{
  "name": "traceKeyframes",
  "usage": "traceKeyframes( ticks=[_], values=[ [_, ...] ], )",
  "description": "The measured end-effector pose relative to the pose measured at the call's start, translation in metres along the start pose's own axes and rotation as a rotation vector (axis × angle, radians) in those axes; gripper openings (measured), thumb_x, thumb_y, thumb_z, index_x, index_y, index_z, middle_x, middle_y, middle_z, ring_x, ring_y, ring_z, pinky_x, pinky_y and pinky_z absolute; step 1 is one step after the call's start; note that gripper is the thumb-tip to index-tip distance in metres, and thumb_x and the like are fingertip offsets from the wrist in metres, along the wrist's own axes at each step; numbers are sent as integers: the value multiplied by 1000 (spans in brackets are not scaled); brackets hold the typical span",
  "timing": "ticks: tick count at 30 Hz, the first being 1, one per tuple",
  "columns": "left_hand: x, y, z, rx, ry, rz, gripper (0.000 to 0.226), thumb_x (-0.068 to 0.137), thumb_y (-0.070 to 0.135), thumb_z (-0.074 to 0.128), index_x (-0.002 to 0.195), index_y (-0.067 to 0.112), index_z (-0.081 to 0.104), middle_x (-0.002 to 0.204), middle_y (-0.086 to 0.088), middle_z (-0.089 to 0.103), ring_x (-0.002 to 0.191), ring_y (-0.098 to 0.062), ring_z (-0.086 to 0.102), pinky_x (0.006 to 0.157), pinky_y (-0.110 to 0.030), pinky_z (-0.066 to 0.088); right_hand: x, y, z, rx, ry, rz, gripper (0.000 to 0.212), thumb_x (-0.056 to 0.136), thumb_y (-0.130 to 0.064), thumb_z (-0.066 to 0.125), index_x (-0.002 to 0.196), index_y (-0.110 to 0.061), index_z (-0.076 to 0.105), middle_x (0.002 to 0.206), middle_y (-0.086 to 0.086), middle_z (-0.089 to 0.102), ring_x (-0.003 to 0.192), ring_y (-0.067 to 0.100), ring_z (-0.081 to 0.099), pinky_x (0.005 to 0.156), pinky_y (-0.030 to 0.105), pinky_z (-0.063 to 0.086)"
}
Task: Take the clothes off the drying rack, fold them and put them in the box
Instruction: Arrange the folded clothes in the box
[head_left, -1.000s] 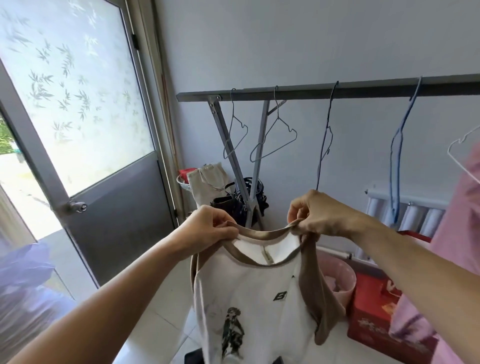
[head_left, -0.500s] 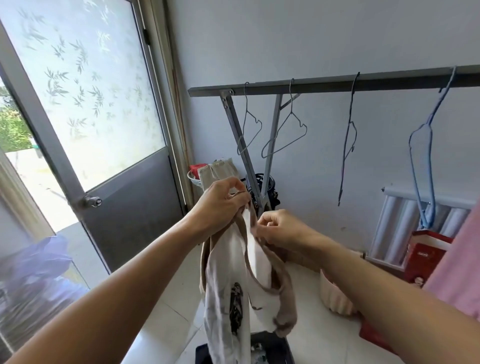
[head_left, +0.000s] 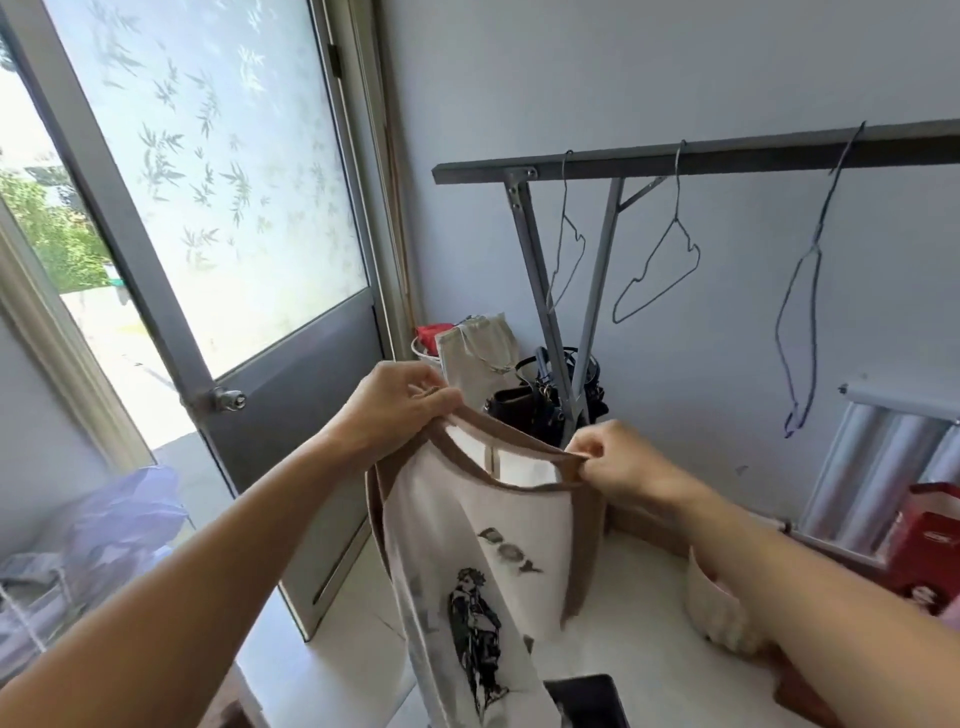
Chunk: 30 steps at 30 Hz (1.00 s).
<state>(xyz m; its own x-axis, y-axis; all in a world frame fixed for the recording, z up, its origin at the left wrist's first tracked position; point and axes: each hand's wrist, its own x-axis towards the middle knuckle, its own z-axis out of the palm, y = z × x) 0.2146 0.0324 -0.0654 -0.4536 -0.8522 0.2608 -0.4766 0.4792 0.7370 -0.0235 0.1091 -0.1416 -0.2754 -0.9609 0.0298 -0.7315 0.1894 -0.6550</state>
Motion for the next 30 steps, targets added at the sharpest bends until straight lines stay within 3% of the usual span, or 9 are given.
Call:
traceKeyframes(
  ticks=[3,5,8,11,15,18,21,26,30],
  values=[
    [8,-33,-23,-149,-158,-84,46,66,58,77,83,15,76,77,-3,74,68,-11,65,64,-23,51,12,-21,-18,294,1,-84,35,78,10,52,67,-19,70,67,-4,67,65,6,58,67,22,46],
    [13,-50,-33,-263,-304,-83,63,52,65,85,81,10,74,73,-6,68,67,-16,60,61,-24,49,12,-37,-29,440,-53,-184,26,74,9,49,67,-8,68,68,3,64,62,5,55,62,16,44],
    [22,-64,-49,-445,-610,-66,57,48,42,94,91,8,75,81,-7,71,70,-15,67,61,-21,54,16,-55,-35,524,-172,-241,10,65,-6,45,62,-4,55,55,-1,52,51,6,46,48,13,37],
    [34,-71,-63,-384,-782,-48,68,52,34,95,102,-5,69,93,-17,69,78,-21,68,68,-26,58,22,-62,-41,543,-201,-182,9,67,-10,41,60,-8,47,55,2,43,49,11,38,42,17,32],
    [47,-77,-67,-282,-694,-8,69,61,42,90,86,-14,59,76,-12,55,68,-20,51,62,-21,44,23,-59,-52,525,-277,-114,17,72,-26,44,68,-11,49,61,5,48,51,13,46,47,18,39],
    [50,-78,-58,-351,-582,80,41,65,50,85,72,14,67,77,-6,59,76,-16,53,70,-20,43,20,-48,-69,476,-430,-123,34,77,-39,59,88,-7,63,78,7,66,69,14,62,58,18,47],
    [50,-76,-44,-482,-447,97,42,74,52,77,73,14,59,73,1,60,69,-6,54,65,-15,45,17,-34,-85,367,-499,-139,50,69,-24,74,114,-7,61,96,12,67,88,17,63,72,23,49],
    [49,-59,-22,-497,-160,87,26,85,35,60,77,11,52,64,2,55,55,-5,48,50,-15,41,17,-23,-84,310,-263,-207,17,91,-10,65,101,3,62,84,5,67,84,12,60,74,19,47],
    [48,-52,-24,-406,-132,95,35,82,37,61,88,3,59,73,-5,63,65,-11,56,55,-16,48,15,-18,-79,428,-100,-277,21,97,-14,53,88,-8,70,78,-5,69,77,1,61,72,15,46]
  ],
)
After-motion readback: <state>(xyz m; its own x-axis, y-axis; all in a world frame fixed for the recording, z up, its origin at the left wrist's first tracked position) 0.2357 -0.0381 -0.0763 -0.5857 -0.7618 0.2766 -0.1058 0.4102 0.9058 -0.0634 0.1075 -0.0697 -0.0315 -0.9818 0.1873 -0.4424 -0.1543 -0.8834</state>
